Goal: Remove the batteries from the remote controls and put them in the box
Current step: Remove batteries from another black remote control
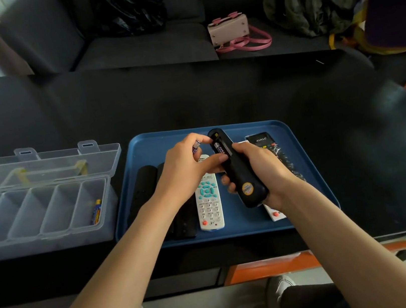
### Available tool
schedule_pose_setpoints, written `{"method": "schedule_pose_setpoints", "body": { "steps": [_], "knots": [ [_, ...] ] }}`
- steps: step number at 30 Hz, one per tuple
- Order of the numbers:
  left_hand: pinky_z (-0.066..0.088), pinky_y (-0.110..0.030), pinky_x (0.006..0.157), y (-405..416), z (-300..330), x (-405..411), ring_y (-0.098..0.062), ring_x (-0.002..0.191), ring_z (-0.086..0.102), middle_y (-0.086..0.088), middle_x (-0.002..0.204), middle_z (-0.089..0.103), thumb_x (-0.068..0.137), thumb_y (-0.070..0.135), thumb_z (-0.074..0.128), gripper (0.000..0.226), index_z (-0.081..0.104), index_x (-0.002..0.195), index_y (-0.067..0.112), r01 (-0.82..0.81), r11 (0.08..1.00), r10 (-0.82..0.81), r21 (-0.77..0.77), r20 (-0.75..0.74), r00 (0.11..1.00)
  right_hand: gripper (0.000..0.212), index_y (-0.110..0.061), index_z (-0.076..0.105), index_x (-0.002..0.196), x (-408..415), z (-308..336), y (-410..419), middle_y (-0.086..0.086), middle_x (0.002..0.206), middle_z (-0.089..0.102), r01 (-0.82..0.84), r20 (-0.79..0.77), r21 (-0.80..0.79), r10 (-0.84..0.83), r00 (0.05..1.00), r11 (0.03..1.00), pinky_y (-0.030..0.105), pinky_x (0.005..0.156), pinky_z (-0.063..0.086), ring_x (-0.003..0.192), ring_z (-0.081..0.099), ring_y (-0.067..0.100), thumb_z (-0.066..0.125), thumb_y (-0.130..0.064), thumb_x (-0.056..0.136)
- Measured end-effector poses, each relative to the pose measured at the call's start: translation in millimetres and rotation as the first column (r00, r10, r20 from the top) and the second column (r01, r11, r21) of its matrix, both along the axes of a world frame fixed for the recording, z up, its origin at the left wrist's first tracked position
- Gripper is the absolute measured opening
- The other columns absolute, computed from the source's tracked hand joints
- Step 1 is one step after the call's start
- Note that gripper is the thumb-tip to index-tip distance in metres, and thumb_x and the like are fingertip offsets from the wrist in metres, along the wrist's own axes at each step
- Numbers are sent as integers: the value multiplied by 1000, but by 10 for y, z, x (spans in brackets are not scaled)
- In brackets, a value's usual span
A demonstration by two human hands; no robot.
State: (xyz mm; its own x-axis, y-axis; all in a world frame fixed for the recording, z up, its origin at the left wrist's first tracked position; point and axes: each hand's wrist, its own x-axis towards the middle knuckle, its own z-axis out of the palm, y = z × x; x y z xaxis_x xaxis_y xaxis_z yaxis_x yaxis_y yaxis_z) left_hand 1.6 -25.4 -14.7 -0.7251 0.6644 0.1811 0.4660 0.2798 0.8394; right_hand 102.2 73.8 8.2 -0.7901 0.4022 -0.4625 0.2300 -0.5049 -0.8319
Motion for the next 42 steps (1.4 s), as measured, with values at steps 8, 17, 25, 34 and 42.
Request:
{"method": "schedule_pose_setpoints", "body": {
  "steps": [8, 17, 25, 34, 42],
  "knots": [
    [33, -27, 57, -21, 8, -1, -10, 59, 38, 2, 64, 41, 77, 35, 71, 34, 60, 105, 21, -12, 1000, 13, 18, -20, 1000, 27, -6, 54, 104, 13, 24, -30, 13, 74, 64, -15, -3, 32, 15, 1000, 999, 24, 43, 43, 51, 53, 17, 37, -27, 101],
    [36, -24, 56, -29, -19, -60, -10, 56, 43, -2, 63, 47, 83, 34, 65, 20, 61, 96, 20, 25, 999, -28, 48, 55, 998, 33, -6, 58, 109, 9, 11, -49, 14, 81, 68, -88, -29, 119, 92, 995, 989, 24, 44, 42, 52, 52, 16, 32, -26, 102],
    [36, -12, 57, -43, 46, -47, -3, 61, 45, 12, 71, 49, 85, 30, 63, 18, 53, 88, 16, -41, 995, 32, 93, 93, 995, 31, -6, 57, 97, -96, -45, -189, 16, 81, 67, -105, 21, 177, 103, 994, 979, 27, 45, 37, 50, 49, 17, 33, -25, 102],
    [45, -9, 60, -196, 133, -78, 3, 73, 59, 8, 81, 61, 83, 21, 67, 11, 62, 89, 14, -236, 929, 168, 284, 245, 955, 30, -7, 55, 92, -254, 9, -321, 20, 87, 67, -79, -55, 176, 90, 994, 981, 26, 43, 39, 50, 49, 19, 33, -24, 102],
    [39, -8, 57, -768, 313, -242, 4, 60, 53, 11, 67, 61, 80, 22, 70, 8, 68, 79, 15, -367, 898, 360, 245, 74, 930, 26, -6, 50, 103, -354, 188, -623, 22, 90, 70, -44, -80, 105, 52, 995, 994, 26, 44, 45, 53, 53, 19, 34, -27, 102]
  ]
}}
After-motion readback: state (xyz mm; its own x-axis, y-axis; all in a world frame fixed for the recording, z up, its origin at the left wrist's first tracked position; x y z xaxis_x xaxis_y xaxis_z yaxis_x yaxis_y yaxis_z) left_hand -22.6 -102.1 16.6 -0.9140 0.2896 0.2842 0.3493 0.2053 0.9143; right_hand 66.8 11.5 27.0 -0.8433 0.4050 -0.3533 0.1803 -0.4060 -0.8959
